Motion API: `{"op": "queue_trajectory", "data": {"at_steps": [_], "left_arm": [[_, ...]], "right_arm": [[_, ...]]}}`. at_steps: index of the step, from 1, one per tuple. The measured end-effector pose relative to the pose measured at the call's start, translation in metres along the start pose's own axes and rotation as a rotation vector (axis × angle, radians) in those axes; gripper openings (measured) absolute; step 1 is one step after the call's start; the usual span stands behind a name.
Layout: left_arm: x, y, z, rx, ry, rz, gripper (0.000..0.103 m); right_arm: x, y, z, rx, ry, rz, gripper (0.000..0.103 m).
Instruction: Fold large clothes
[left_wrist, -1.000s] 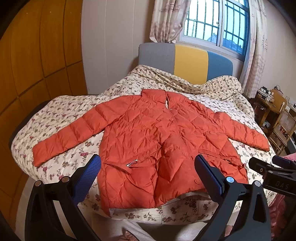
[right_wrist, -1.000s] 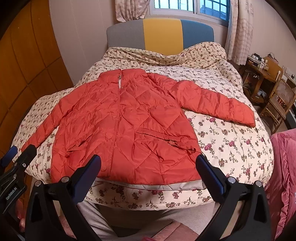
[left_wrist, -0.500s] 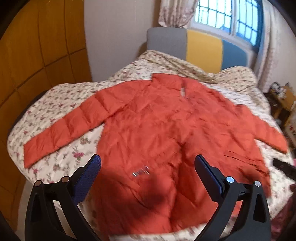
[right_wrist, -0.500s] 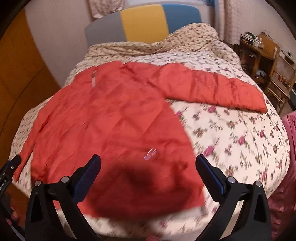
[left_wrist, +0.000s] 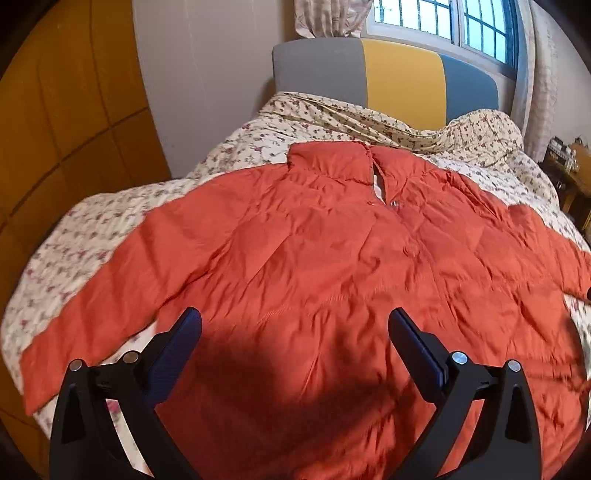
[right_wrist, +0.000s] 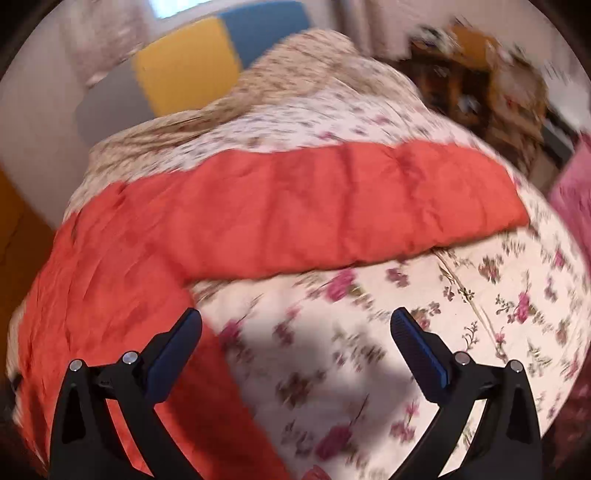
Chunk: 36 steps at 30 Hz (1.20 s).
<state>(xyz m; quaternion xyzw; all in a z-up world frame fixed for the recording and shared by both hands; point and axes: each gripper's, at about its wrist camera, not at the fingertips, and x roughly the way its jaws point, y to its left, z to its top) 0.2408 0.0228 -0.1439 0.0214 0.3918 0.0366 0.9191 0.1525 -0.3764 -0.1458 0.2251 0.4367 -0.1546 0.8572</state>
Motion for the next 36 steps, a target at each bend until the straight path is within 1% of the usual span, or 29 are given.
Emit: {"op": "queue_trajectory", "data": {"at_steps": [3, 5, 7, 9, 10, 11, 13, 16, 19, 22, 24, 25, 26, 27, 28, 29, 32, 36], "left_arm": [[0.023, 0.003, 0.004, -0.032, 0.030, 0.035, 0.100], [0.039, 0.011, 0.004, -0.067, 0.063, 0.036, 0.100], [0.050, 0.020, 0.000, -0.097, 0.077, 0.048, 0.100], [0.064, 0.029, -0.007, -0.113, 0.101, 0.080, 0.100], [0.070, 0.033, -0.011, -0.124, 0.113, 0.071, 0.100], [0.072, 0.034, -0.013, -0.135, 0.112, 0.055, 0.100], [0.072, 0.036, -0.016, -0.148, 0.095, 0.036, 0.100], [0.072, 0.032, -0.016, -0.114, 0.094, 0.048, 0.100], [0.073, 0.033, -0.016, -0.090, 0.096, 0.038, 0.100], [0.076, 0.040, -0.015, -0.100, 0.097, 0.007, 0.100], [0.078, 0.042, -0.017, -0.112, 0.097, -0.007, 0.100], [0.078, 0.041, -0.017, -0.108, 0.096, -0.004, 0.100], [0.078, 0.040, -0.018, -0.104, 0.095, 0.000, 0.100], [0.079, 0.039, -0.018, -0.101, 0.095, 0.004, 0.100], [0.079, 0.038, -0.019, -0.099, 0.095, 0.006, 0.100], [0.080, 0.038, -0.019, -0.098, 0.096, 0.008, 0.100], [0.082, 0.038, -0.019, -0.100, 0.102, 0.000, 0.100], [0.083, 0.040, -0.020, -0.114, 0.102, -0.014, 0.100]], "right_arm": [[0.015, -0.031, 0.015, 0.164, -0.001, 0.045, 0.098], [0.024, -0.048, 0.023, 0.244, -0.012, 0.042, 0.089], [0.030, -0.064, 0.029, 0.322, -0.035, 0.035, 0.084], [0.037, -0.082, 0.032, 0.421, -0.051, 0.026, 0.079], [0.039, -0.091, 0.035, 0.461, -0.070, 0.037, 0.075], [0.040, -0.097, 0.036, 0.485, -0.095, 0.043, 0.074], [0.039, -0.106, 0.042, 0.516, -0.135, 0.045, 0.075], [0.039, -0.113, 0.048, 0.563, -0.181, 0.043, 0.075], [0.038, -0.119, 0.052, 0.624, -0.211, 0.039, 0.075], [0.037, -0.123, 0.055, 0.645, -0.235, 0.016, 0.074], [0.037, -0.123, 0.059, 0.646, -0.249, -0.010, 0.062], [0.037, -0.123, 0.061, 0.639, -0.259, -0.032, 0.049], [0.039, -0.124, 0.063, 0.636, -0.261, -0.040, 0.040], [0.040, -0.124, 0.066, 0.627, -0.264, -0.036, 0.036], [0.041, -0.124, 0.070, 0.610, -0.266, -0.031, 0.025], [0.041, -0.120, 0.074, 0.579, -0.270, -0.027, 0.017], [0.036, -0.100, 0.085, 0.480, -0.306, -0.069, 0.010], [0.021, -0.057, 0.091, 0.356, -0.396, -0.089, 0.010]]}}
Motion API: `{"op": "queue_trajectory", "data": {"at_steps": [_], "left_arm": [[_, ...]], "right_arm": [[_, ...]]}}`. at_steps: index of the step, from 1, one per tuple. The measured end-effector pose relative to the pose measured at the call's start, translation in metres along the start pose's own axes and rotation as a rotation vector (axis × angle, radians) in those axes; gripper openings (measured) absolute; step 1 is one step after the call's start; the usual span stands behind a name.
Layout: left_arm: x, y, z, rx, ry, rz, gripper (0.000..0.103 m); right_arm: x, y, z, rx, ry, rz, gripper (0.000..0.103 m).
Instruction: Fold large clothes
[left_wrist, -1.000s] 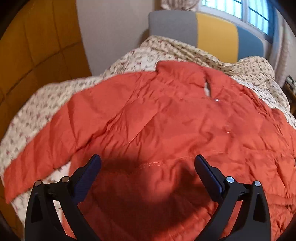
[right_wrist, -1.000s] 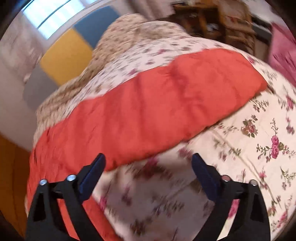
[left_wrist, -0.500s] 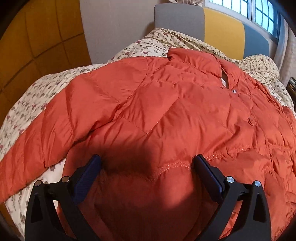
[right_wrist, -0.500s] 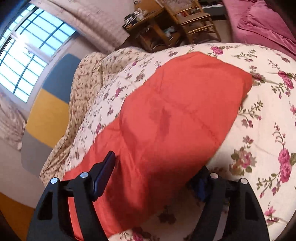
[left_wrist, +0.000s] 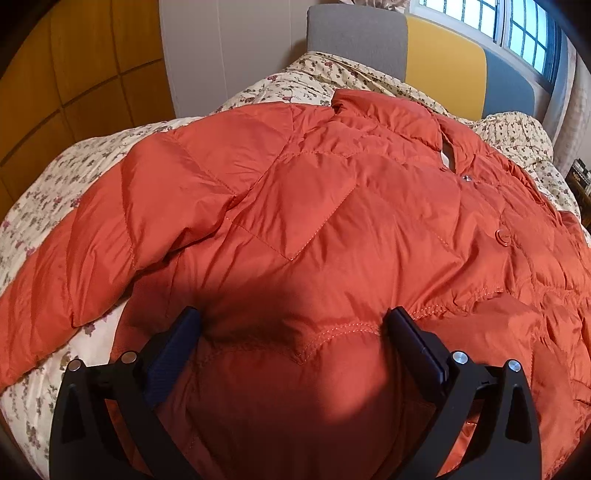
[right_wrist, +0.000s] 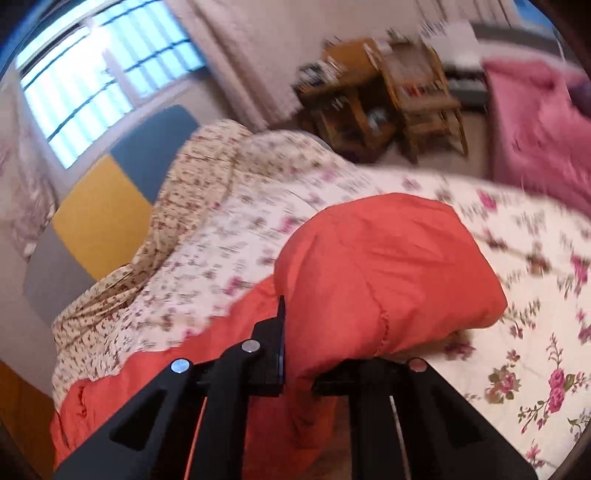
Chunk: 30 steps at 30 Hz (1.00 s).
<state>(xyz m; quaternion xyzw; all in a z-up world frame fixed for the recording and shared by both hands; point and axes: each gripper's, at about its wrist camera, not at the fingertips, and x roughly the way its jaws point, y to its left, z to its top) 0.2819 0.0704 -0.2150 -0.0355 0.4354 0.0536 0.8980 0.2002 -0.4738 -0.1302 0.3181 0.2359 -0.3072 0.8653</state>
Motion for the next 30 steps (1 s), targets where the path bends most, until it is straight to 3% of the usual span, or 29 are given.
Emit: {"op": "queue_trajectory", "data": {"at_steps": [6, 14, 21, 30], "left_arm": [[0.000, 0.001, -0.001, -0.012, -0.007, -0.011, 0.100], [0.000, 0.001, -0.001, -0.020, -0.022, 0.001, 0.100], [0.000, 0.003, -0.003, -0.027, -0.028, -0.007, 0.100], [0.000, 0.002, -0.004, -0.031, -0.038, 0.000, 0.100]], "right_arm": [[-0.042, 0.097, -0.038, -0.341, -0.162, 0.126, 0.010], [-0.074, 0.197, -0.132, -0.691, -0.246, 0.344, 0.010], [-0.079, 0.246, -0.215, -0.980, -0.306, 0.500, 0.009], [-0.081, 0.269, -0.285, -1.306, -0.345, 0.698, 0.009]]}}
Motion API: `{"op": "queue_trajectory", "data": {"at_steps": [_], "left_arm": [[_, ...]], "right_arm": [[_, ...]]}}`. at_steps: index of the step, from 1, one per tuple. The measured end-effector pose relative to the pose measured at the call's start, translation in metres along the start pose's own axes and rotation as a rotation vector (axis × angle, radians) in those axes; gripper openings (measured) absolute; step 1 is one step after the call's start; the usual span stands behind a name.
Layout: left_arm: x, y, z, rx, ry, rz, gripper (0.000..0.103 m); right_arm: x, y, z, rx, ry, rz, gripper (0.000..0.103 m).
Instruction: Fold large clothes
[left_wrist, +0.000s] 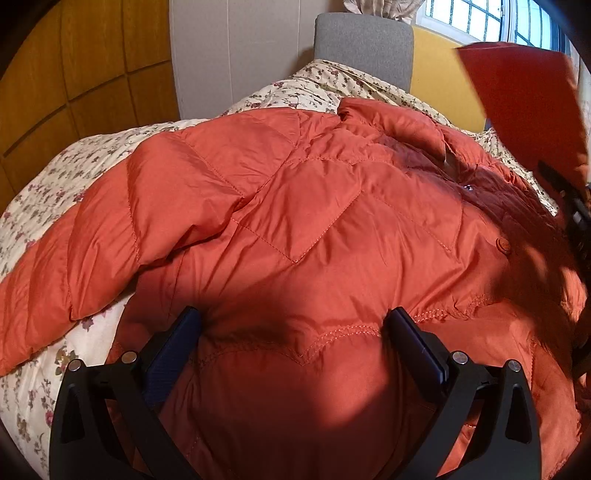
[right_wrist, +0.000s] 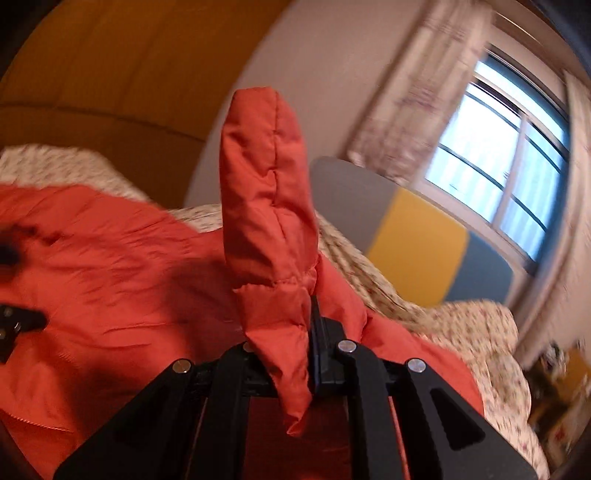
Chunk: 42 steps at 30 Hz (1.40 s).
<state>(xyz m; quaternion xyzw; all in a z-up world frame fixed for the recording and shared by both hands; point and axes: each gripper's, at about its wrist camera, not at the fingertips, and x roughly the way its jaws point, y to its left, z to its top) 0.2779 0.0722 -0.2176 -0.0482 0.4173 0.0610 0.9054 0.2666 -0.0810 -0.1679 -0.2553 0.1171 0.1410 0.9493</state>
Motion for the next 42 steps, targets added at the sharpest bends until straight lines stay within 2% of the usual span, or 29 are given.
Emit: {"op": "queue_trajectory", "data": {"at_steps": [3, 6, 9, 10, 11, 12, 13, 14, 16, 18, 21, 22, 24, 26, 27, 29, 30, 31, 32, 33, 34, 36, 38, 40, 42], "left_arm": [[0.001, 0.000, 0.000, 0.001, -0.003, 0.005, 0.100], [0.002, 0.000, 0.001, 0.001, -0.003, 0.008, 0.100], [0.002, 0.000, 0.001, 0.002, -0.001, 0.009, 0.100], [0.002, 0.001, 0.001, 0.002, 0.001, 0.009, 0.100], [0.002, 0.000, 0.001, 0.002, 0.001, 0.009, 0.100], [0.002, 0.000, 0.001, 0.002, 0.003, 0.008, 0.100], [0.002, 0.001, 0.002, 0.000, 0.005, 0.004, 0.100], [0.001, 0.002, 0.002, -0.003, 0.005, -0.001, 0.100], [-0.001, 0.001, 0.004, -0.001, 0.011, -0.003, 0.100], [-0.009, 0.000, 0.005, -0.003, 0.004, -0.016, 0.100], [-0.037, 0.001, 0.011, -0.047, -0.076, -0.094, 0.100], [-0.044, 0.001, 0.015, -0.069, -0.099, -0.116, 0.100], [-0.056, 0.000, 0.029, -0.140, -0.140, -0.212, 0.100], [-0.053, -0.007, 0.045, -0.163, -0.128, -0.241, 0.100], [-0.046, -0.013, 0.055, -0.158, -0.116, -0.235, 0.100], [-0.025, -0.023, 0.071, -0.138, -0.081, -0.199, 0.100], [-0.012, -0.027, 0.078, -0.126, -0.054, -0.189, 0.100], [0.006, -0.032, 0.085, -0.115, -0.017, -0.188, 0.096], [0.014, -0.035, 0.087, -0.113, 0.002, -0.189, 0.078], [0.028, -0.039, 0.090, -0.120, 0.042, -0.210, 0.059], [0.034, -0.039, 0.091, -0.134, 0.061, -0.238, 0.051], [0.036, -0.042, 0.091, -0.150, 0.046, -0.261, 0.030], [0.031, -0.047, 0.092, -0.116, 0.014, -0.252, 0.017], [0.023, -0.045, 0.094, -0.093, -0.036, -0.243, 0.011], [0.016, -0.037, 0.096, -0.106, -0.081, -0.218, 0.011]], "right_arm": [[0.014, 0.022, -0.002, -0.107, 0.029, 0.099, 0.008], [0.032, 0.049, -0.011, -0.242, 0.105, 0.226, 0.010], [0.039, 0.064, -0.018, -0.321, 0.139, 0.227, 0.018], [0.041, 0.062, -0.020, -0.322, 0.138, 0.217, 0.025], [0.042, 0.057, -0.021, -0.312, 0.137, 0.208, 0.045], [0.041, 0.050, -0.021, -0.291, 0.135, 0.197, 0.055], [0.040, 0.038, -0.018, -0.256, 0.132, 0.197, 0.076], [0.035, 0.030, -0.012, -0.214, 0.129, 0.223, 0.081], [0.019, 0.010, -0.007, -0.131, 0.134, 0.289, 0.081], [0.000, -0.004, 0.005, -0.106, 0.118, 0.277, 0.081], [-0.035, -0.028, 0.006, -0.035, 0.064, 0.258, 0.081], [-0.042, -0.050, 0.002, 0.052, 0.057, 0.255, 0.080], [-0.062, -0.057, 0.001, 0.186, 0.068, 0.238, 0.080], [-0.056, -0.095, -0.009, 0.363, 0.111, 0.171, 0.072], [-0.051, -0.113, -0.015, 0.436, 0.141, 0.117, 0.069], [-0.041, -0.144, -0.029, 0.568, 0.222, -0.004, 0.055], [-0.033, -0.162, -0.040, 0.661, 0.271, -0.052, 0.051], [-0.031, -0.174, -0.047, 0.721, 0.298, -0.069, 0.042], [-0.024, -0.188, -0.055, 0.797, 0.334, -0.087, 0.034], [-0.017, -0.198, -0.062, 0.857, 0.360, -0.098, 0.032], [-0.013, -0.204, -0.066, 0.884, 0.374, -0.102, 0.030], [0.002, -0.214, -0.068, 0.905, 0.399, -0.094, 0.027], [0.016, -0.221, -0.064, 0.881, 0.406, -0.073, 0.027], [0.030, -0.210, -0.061, 0.846, 0.409, -0.063, 0.027], [0.044, -0.197, -0.062, 0.833, 0.412, -0.042, 0.027]]}}
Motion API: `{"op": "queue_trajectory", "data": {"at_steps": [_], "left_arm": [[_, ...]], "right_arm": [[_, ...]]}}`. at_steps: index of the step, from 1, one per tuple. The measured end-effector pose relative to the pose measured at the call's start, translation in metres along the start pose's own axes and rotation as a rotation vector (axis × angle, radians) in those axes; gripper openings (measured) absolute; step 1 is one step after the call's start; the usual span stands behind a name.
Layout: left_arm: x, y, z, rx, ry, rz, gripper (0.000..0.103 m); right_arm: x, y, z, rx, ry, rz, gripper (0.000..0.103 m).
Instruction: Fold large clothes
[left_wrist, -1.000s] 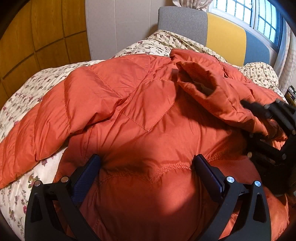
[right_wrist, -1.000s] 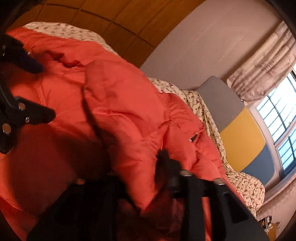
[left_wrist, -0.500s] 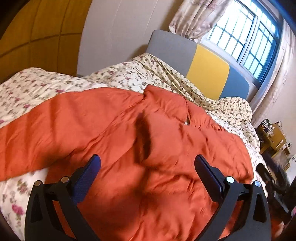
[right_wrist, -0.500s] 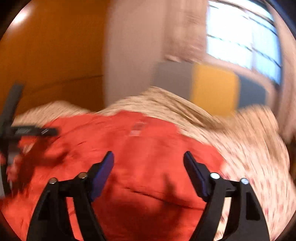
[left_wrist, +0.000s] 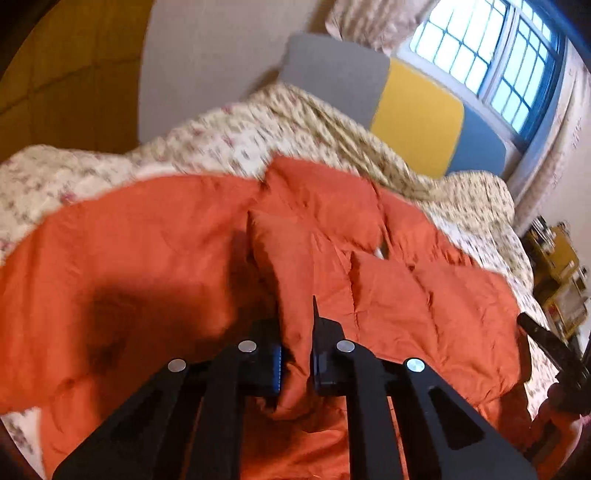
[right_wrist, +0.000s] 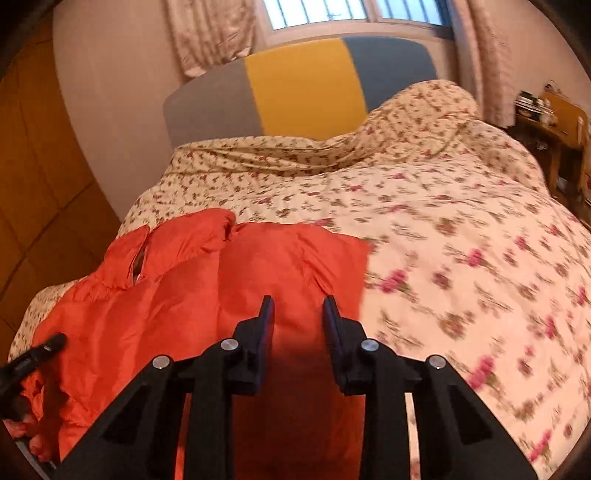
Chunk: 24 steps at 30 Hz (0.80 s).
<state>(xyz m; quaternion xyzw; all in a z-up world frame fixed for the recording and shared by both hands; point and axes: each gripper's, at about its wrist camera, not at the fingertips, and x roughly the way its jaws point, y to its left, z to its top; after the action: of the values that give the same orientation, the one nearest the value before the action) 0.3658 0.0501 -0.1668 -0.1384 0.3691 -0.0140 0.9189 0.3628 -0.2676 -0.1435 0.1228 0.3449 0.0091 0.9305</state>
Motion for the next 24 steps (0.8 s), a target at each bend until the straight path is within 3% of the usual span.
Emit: {"op": "queue_trajectory", "data": {"at_steps": [3, 7, 9, 12, 16, 20, 21, 24], "left_arm": [[0.006, 0.021, 0.004, -0.040, -0.012, 0.038, 0.011], [0.023, 0.024, -0.006, -0.016, 0.027, 0.000, 0.014], [0.033, 0.022, -0.011, -0.003, 0.048, -0.003, 0.027], [0.038, 0.023, -0.016, 0.003, 0.061, -0.008, 0.030], [0.036, 0.027, -0.018, -0.020, 0.060, -0.034, 0.031], [0.035, 0.028, -0.021, -0.017, 0.056, -0.032, 0.031], [0.035, 0.027, -0.021, -0.012, 0.056, -0.029, 0.037], [0.035, 0.024, -0.021, 0.003, 0.056, -0.023, 0.039]], "right_arm": [[0.022, 0.005, -0.011, 0.027, 0.031, 0.029, 0.027], [0.056, 0.009, -0.017, -0.019, 0.078, -0.035, 0.025], [0.067, 0.004, -0.020, -0.009, 0.084, -0.050, 0.025], [0.072, 0.000, -0.020, 0.004, 0.085, -0.052, 0.025], [0.059, -0.002, -0.018, 0.013, 0.069, -0.057, 0.027], [0.008, 0.008, -0.030, -0.037, -0.018, -0.030, 0.036], [-0.001, 0.011, -0.034, -0.061, -0.015, -0.017, 0.036], [-0.010, 0.011, -0.049, -0.115, 0.025, -0.040, 0.034]]}}
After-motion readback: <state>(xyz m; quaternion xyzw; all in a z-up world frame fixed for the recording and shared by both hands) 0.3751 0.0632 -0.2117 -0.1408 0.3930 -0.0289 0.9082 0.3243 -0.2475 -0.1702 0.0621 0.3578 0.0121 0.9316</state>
